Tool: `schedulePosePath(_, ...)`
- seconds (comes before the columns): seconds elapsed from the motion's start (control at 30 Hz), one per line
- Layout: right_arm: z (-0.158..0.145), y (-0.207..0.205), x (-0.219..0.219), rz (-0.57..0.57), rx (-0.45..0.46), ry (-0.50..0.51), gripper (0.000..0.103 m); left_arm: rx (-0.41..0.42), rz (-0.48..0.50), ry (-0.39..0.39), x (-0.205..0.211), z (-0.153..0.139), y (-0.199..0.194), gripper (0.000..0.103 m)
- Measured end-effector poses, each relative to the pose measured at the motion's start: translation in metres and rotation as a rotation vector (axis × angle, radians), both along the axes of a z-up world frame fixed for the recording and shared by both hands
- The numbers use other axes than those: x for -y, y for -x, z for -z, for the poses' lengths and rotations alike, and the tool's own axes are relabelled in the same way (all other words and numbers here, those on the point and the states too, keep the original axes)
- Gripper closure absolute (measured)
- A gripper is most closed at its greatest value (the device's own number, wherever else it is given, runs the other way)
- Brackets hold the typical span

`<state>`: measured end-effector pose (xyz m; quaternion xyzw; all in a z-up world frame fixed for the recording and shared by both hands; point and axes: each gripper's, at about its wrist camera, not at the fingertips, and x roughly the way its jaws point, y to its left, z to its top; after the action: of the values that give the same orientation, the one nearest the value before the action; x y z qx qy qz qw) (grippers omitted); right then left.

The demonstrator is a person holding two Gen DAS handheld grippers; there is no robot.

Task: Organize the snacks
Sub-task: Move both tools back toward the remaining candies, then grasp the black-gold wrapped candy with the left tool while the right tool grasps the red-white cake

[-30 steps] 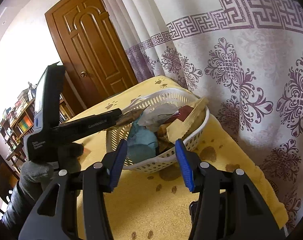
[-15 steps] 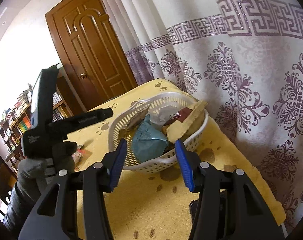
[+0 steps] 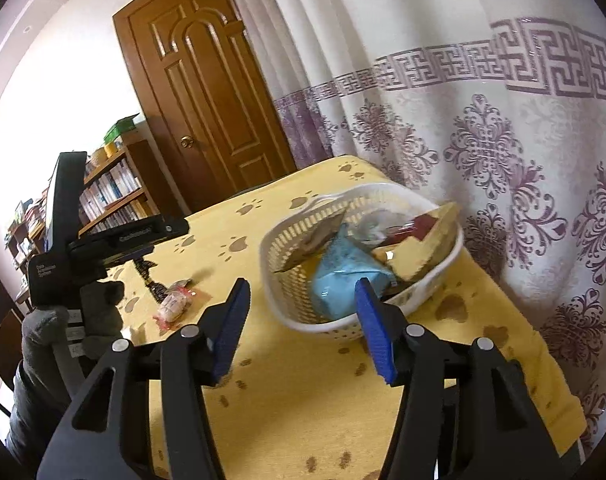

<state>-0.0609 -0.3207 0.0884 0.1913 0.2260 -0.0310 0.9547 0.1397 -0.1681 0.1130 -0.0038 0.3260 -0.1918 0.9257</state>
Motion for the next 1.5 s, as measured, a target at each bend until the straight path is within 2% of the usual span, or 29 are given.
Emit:
schedulePosePath(0.27,0.002,-0.011,-0.028,-0.068,-0.022,0.019,0.047,0.007,-0.138,0.004,-0.069,0.0,-0.008,0.03)
schedulePosePath(0.47,0.007,-0.019,-0.045,-0.114,-0.048,0.039,0.047,-0.023,-0.23,0.01,-0.114,0.01,-0.021,0.03)
schedulePosePath(0.63,0.013,-0.027,-0.058,-0.146,-0.073,0.052,0.047,-0.064,-0.256,-0.02,-0.127,0.027,-0.038,0.03)
schedulePosePath(0.83,0.02,-0.032,-0.069,-0.174,-0.099,0.072,0.047,-0.117,-0.236,-0.07,-0.121,0.052,-0.058,0.032)
schedulePosePath(1.0,0.025,-0.036,-0.071,-0.176,-0.119,0.074,0.047,-0.168,-0.233,-0.088,-0.12,0.073,-0.071,0.042)
schedulePosePath(1.13,0.031,-0.041,-0.076,-0.187,-0.136,0.077,0.047,-0.176,-0.223,-0.084,-0.122,0.079,-0.073,0.046)
schedulePosePath(1.23,0.033,-0.042,-0.08,-0.198,-0.146,0.081,0.047,-0.173,-0.202,-0.079,-0.121,0.081,-0.073,0.052)
schedulePosePath(1.4,0.036,-0.045,-0.087,-0.212,-0.162,0.087,0.047,-0.154,-0.154,-0.063,-0.116,0.081,-0.069,0.074)
schedulePosePath(1.5,0.037,-0.047,-0.09,-0.218,-0.173,0.086,0.047,-0.142,-0.148,-0.052,-0.118,0.078,-0.066,0.077)
